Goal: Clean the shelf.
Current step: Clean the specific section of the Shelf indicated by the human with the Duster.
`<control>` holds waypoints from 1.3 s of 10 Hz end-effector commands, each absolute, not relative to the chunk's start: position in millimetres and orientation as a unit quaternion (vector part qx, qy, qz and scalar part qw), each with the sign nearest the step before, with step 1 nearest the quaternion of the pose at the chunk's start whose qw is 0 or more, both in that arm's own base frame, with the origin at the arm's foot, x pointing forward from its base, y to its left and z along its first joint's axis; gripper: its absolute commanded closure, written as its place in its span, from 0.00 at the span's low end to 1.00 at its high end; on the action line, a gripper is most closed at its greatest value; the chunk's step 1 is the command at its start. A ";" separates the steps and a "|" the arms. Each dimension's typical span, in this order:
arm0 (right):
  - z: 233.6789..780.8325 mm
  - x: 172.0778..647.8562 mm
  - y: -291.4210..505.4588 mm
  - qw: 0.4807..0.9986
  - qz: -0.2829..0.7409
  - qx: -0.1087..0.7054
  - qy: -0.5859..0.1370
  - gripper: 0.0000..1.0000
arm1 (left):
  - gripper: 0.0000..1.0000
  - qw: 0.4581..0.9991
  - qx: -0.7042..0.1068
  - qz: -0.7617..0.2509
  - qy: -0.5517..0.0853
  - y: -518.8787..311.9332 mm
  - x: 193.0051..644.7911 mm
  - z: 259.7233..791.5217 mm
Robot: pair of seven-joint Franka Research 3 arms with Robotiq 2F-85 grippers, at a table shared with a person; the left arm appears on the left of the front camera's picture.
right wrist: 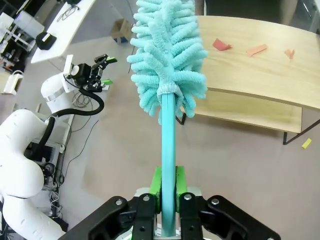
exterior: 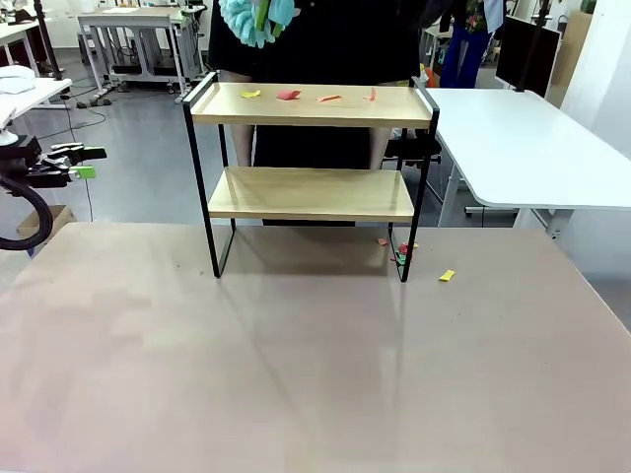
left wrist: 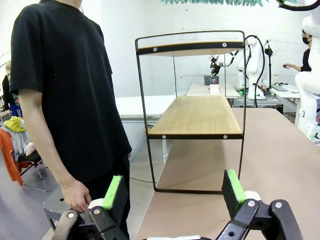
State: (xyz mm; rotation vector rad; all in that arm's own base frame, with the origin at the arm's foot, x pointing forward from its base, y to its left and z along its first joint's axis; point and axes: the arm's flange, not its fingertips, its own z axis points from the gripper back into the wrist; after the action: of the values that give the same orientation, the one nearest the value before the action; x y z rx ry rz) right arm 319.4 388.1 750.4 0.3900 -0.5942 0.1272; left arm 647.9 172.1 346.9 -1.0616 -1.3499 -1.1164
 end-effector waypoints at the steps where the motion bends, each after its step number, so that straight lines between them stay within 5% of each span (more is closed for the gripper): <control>1: 749.9 320.1 388.6 0.936 0.062 0.189 -0.291 0.87 | 0.00 0.517 -0.439 -0.470 -0.565 171.4 644.7 349.6; 13: 688.6 360.9 533.5 0.929 -0.073 0.185 -0.311 0.87 | 0.00 0.517 -0.439 -0.470 -0.565 171.4 644.7 349.6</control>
State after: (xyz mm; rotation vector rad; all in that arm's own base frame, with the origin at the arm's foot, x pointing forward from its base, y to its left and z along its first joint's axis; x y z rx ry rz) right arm 357.2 519.5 680.6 0.3816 -0.6211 -0.1170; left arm 647.9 172.2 347.3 -1.0611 -1.3502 -1.1169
